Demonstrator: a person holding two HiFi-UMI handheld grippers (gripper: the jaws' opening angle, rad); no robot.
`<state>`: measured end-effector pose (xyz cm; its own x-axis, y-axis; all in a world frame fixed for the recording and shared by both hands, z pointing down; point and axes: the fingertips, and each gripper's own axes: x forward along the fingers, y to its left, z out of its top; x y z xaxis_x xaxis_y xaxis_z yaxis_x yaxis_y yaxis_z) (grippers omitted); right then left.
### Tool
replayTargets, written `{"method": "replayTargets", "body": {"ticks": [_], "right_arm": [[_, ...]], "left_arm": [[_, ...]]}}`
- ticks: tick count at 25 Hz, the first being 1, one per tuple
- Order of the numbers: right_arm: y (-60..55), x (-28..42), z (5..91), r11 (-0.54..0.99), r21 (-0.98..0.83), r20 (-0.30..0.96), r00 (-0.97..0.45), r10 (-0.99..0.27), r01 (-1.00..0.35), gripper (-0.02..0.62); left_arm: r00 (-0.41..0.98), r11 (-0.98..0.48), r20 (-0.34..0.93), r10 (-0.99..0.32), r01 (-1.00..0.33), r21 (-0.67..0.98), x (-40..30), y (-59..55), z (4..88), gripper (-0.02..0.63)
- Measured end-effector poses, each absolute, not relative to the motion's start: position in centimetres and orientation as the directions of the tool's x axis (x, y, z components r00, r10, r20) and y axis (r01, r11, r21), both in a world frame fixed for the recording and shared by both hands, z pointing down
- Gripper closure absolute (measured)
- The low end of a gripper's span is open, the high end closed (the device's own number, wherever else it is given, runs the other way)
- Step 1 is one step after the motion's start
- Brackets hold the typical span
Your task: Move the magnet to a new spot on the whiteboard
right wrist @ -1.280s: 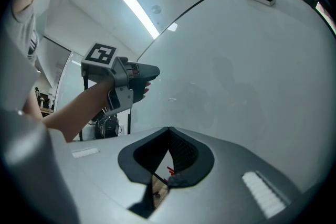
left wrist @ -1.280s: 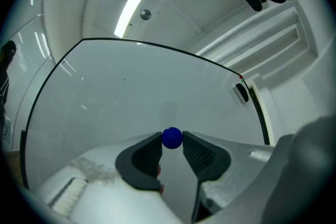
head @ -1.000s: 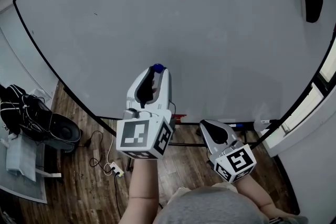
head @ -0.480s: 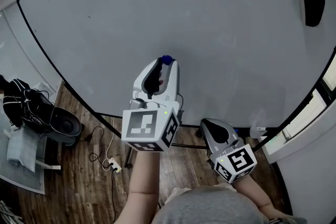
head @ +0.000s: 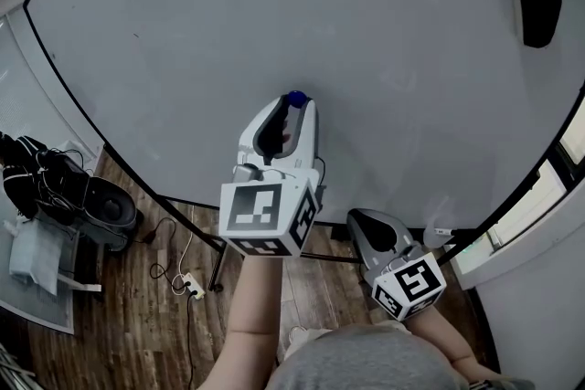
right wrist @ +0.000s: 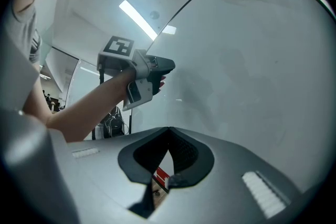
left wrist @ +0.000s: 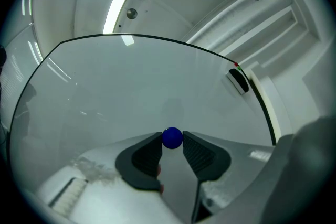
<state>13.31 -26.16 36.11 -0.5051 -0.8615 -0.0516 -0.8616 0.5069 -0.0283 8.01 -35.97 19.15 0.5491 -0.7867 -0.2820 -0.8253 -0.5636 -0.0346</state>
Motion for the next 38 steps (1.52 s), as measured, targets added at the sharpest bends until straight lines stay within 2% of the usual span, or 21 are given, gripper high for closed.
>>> {"method": "replayTargets", "body": {"ticks": [9,38], "right_arm": [[-26.5,16.7,36.6,0.505,-0.038,-0.053,-0.503,-0.862,-0.862,0.594],[-25.6,18.2,36.7,0.550,-0.051,-0.041,-0.548,-0.835,-0.834,0.594]], "left_arm": [[0.539,-0.550,-0.258,-0.802,-0.835,-0.033,11.2,-37.2,20.4,0.476],[0.452,-0.473,-0.279,-0.847,-0.881,0.009,10.5,-36.3,20.4,0.463]]}}
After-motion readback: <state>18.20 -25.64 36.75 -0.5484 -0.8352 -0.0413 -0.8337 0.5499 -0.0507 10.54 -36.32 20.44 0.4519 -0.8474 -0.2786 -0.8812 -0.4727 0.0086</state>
